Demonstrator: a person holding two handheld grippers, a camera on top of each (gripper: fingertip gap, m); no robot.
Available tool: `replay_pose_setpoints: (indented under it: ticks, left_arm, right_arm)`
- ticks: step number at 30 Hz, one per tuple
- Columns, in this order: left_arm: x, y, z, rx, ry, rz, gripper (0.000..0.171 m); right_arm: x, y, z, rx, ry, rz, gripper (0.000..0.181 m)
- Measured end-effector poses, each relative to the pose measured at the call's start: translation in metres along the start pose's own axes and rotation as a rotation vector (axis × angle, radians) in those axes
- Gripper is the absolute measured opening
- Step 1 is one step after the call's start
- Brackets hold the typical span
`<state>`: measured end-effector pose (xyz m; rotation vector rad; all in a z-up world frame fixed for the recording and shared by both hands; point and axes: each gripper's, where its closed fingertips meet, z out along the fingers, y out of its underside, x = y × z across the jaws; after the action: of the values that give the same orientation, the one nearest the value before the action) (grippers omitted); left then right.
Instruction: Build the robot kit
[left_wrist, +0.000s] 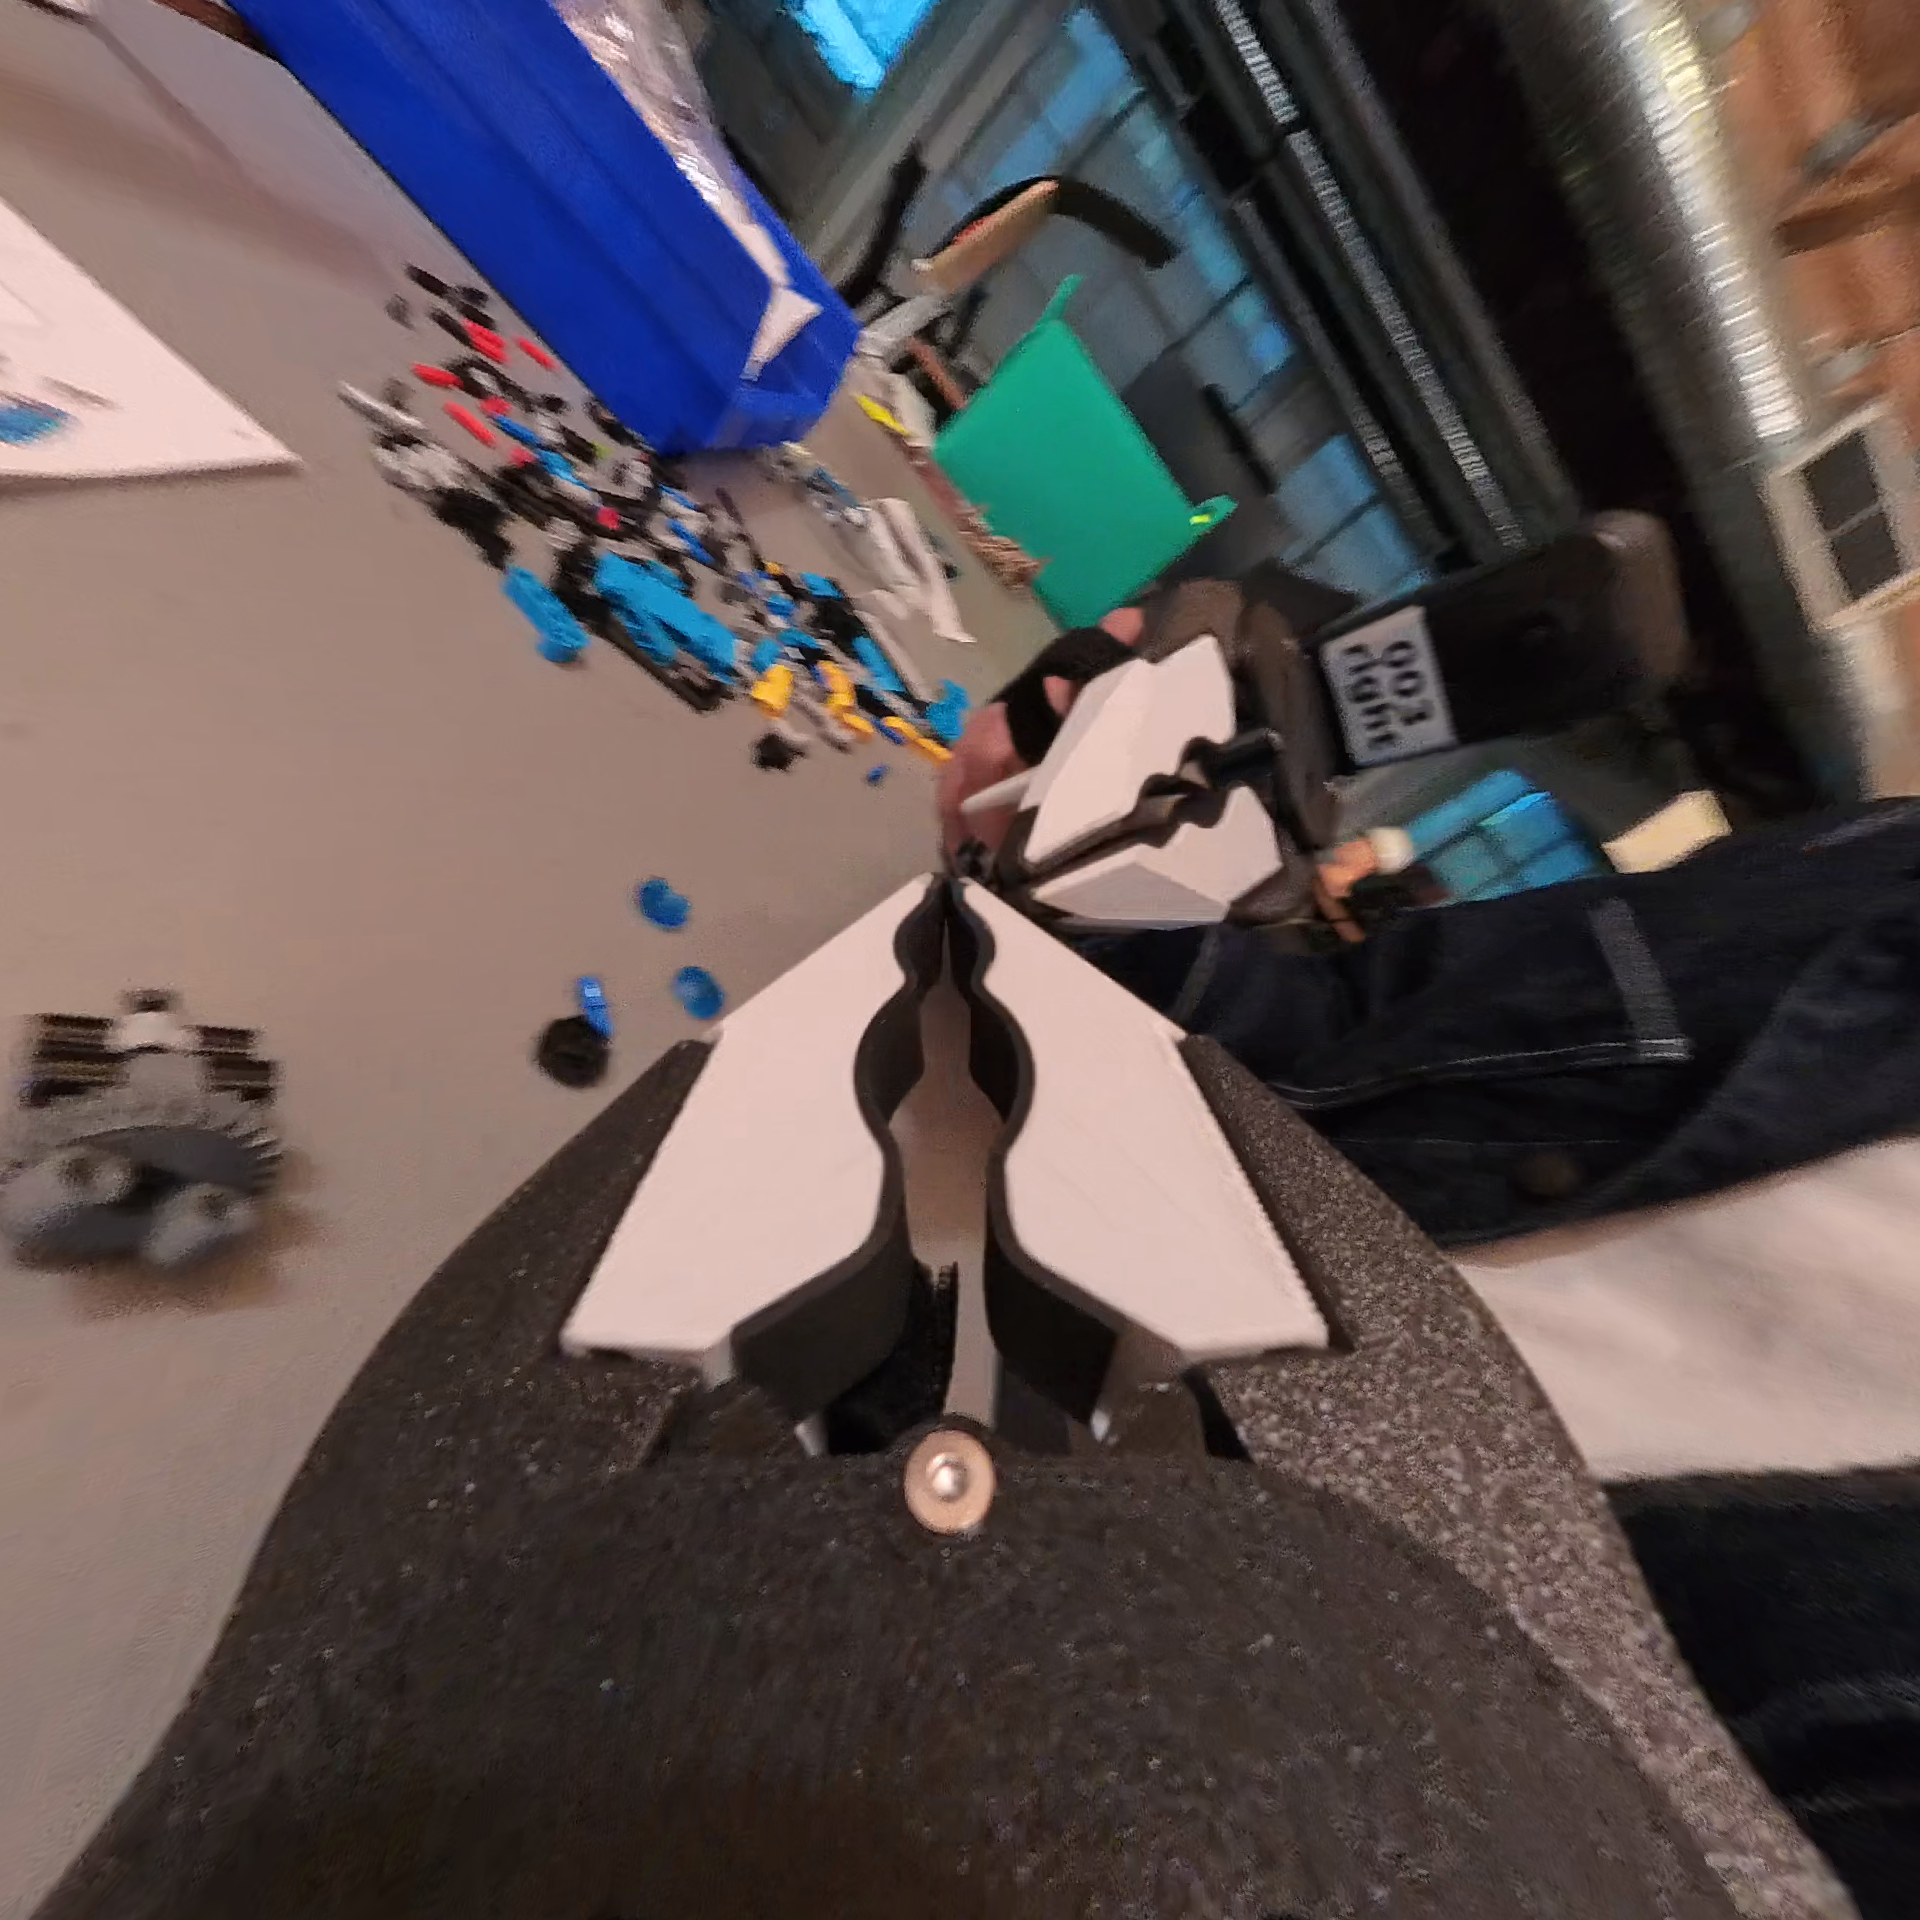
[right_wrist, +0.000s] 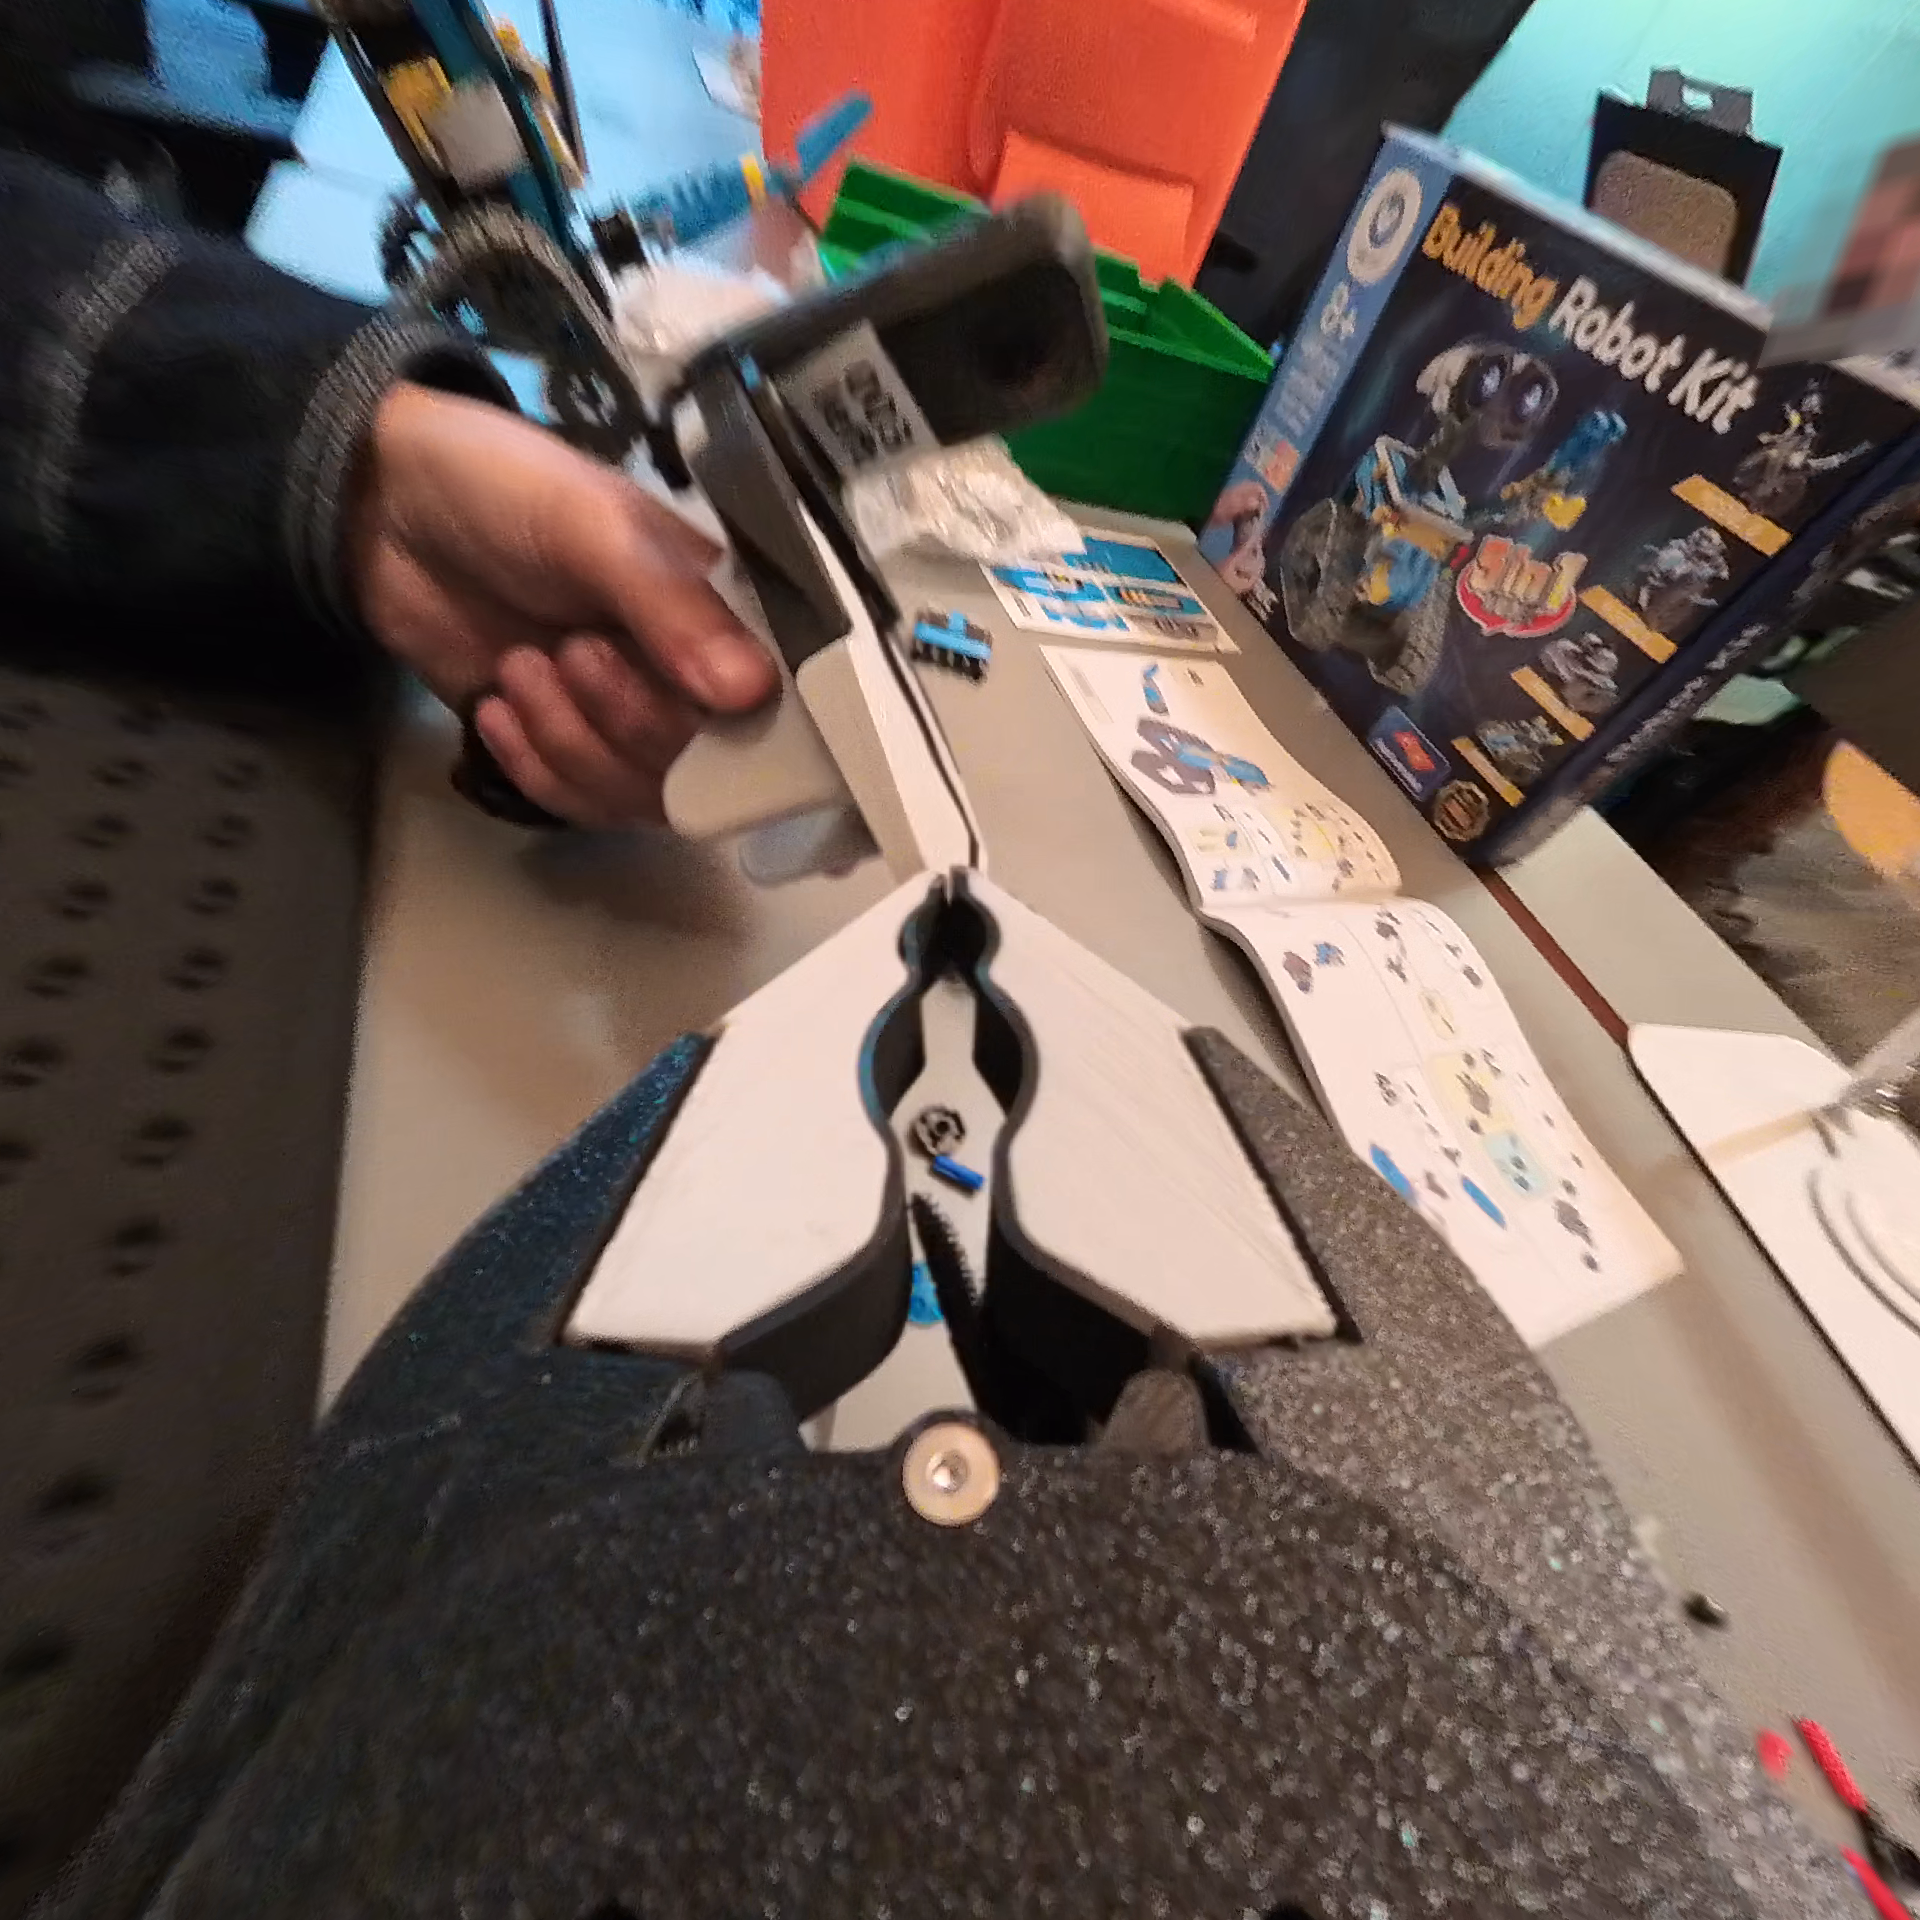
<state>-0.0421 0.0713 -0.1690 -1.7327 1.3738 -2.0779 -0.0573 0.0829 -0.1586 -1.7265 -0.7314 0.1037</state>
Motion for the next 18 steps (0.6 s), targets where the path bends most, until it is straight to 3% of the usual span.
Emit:
replay_pose_setpoints:
  ticks: [4,7,9,12,15,18]
  left_arm:
    - [-0.003,0.0,0.002,0.017,0.031,-0.078,0.0]
    - [-0.023,0.003,-0.006,-0.005,-0.107,-0.009,0.0]
    - [-0.032,0.005,-0.017,-0.02,-0.198,0.063,0.004]
    - [-0.036,0.001,-0.036,0.002,-0.274,0.137,0.009]
    - [-0.036,-0.007,-0.047,0.051,-0.283,0.141,0.013]
    - [-0.033,-0.009,-0.046,0.057,-0.277,0.161,0.015]
  right_arm:
    - [0.002,0.008,0.0,-0.027,-0.03,0.04,0.0]
    - [0.018,0.043,-0.004,-0.176,0.022,0.064,0.003]
    - [0.03,0.063,-0.019,-0.235,0.03,0.176,0.01]
    - [0.001,0.08,-0.045,-0.335,-0.128,0.32,0.032]
    - [-0.046,0.073,-0.066,-0.327,-0.275,0.368,0.032]
    - [-0.059,0.099,-0.074,-0.487,-0.185,0.237,0.032]
